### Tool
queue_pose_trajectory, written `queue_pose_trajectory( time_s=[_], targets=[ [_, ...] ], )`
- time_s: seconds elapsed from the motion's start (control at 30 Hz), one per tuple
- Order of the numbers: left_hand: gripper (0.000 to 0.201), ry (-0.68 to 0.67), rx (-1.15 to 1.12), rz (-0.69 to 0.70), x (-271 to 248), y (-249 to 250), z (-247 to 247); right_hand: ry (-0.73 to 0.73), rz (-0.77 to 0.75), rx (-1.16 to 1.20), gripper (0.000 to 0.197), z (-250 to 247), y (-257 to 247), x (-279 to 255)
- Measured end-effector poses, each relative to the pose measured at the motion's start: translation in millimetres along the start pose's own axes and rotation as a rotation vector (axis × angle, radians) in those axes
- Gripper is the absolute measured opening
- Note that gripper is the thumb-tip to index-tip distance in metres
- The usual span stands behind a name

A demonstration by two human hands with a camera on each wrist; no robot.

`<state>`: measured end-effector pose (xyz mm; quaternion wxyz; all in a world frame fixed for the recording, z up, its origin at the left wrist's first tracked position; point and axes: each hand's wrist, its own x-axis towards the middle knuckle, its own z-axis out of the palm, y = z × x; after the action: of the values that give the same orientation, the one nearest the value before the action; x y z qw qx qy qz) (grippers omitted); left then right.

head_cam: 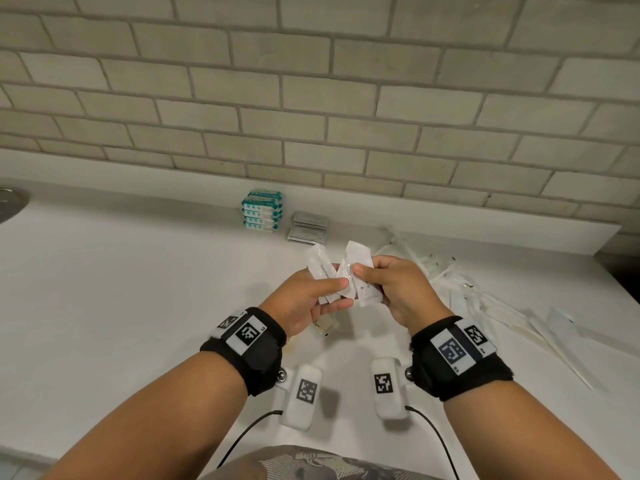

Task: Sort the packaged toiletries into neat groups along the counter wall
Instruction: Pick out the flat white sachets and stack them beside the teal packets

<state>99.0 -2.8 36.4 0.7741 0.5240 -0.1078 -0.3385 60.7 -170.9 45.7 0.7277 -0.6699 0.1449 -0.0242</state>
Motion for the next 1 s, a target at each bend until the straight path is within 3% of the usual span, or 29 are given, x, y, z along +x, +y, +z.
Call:
queue_pose_trajectory(
  time_s=[0.1, 0.17, 0.2, 0.27, 0.33, 0.4, 0.5, 0.6, 0.67, 0.83, 1.0],
  targets=[
    [0.022, 0.087, 0.142, 0.038, 0.0, 2.3, -5.1, 0.116, -0.092, -0.156, 0.012, 1.3, -8.5, -3.3],
    [0.016, 0.163, 0.279, 0.019, 0.7, 5.9, -10.8, 0.240, -0.262, -0.432, 0.009, -4.5, -21.9, -3.7],
    [0.015, 0.175, 0.351, 0.000, 1.3, 7.7, -13.7, 0.226, -0.334, -0.577, 0.009, -8.1, -29.9, -4.2],
    [0.013, 0.138, 0.456, -0.045, 1.7, 11.6, -16.9, -0.008, -0.377, -0.834, 0.009, -11.1, -43.5, -6.2],
    [0.008, 0.067, 0.472, -0.066, 1.3, 14.5, -15.4, -0.270, -0.292, -1.054, 0.013, -6.5, -46.2, -9.7],
    [0.008, 0.034, 0.420, -0.073, 1.0, 16.3, -11.8, -0.370, -0.210, -1.141, 0.018, 2.2, -40.3, -13.0],
    [0.022, 0.068, 0.319, -0.092, 0.9, 15.8, -11.0, -0.314, -0.151, -0.995, 0.018, 8.5, -23.2, -12.5],
    [0.021, 0.070, 0.101, -0.124, -1.7, 14.8, -15.1, -0.183, -0.105, -0.797, 0.028, 5.1, -9.2, -11.1],
    [0.027, 0.046, -0.030, -0.119, -2.4, 14.7, -18.4, -0.085, -0.116, -0.631, 0.017, 0.4, -3.2, -7.0],
    [0.029, 0.065, 0.125, -0.006, -2.4, 10.9, -17.0, -0.030, -0.064, -0.068, 0.004, -1.9, -6.8, -1.5],
    [0.029, 0.060, 0.273, 0.055, -0.4, 7.5, -7.3, -0.114, -0.079, -0.021, 0.012, 12.4, -10.1, -0.8]
  ],
)
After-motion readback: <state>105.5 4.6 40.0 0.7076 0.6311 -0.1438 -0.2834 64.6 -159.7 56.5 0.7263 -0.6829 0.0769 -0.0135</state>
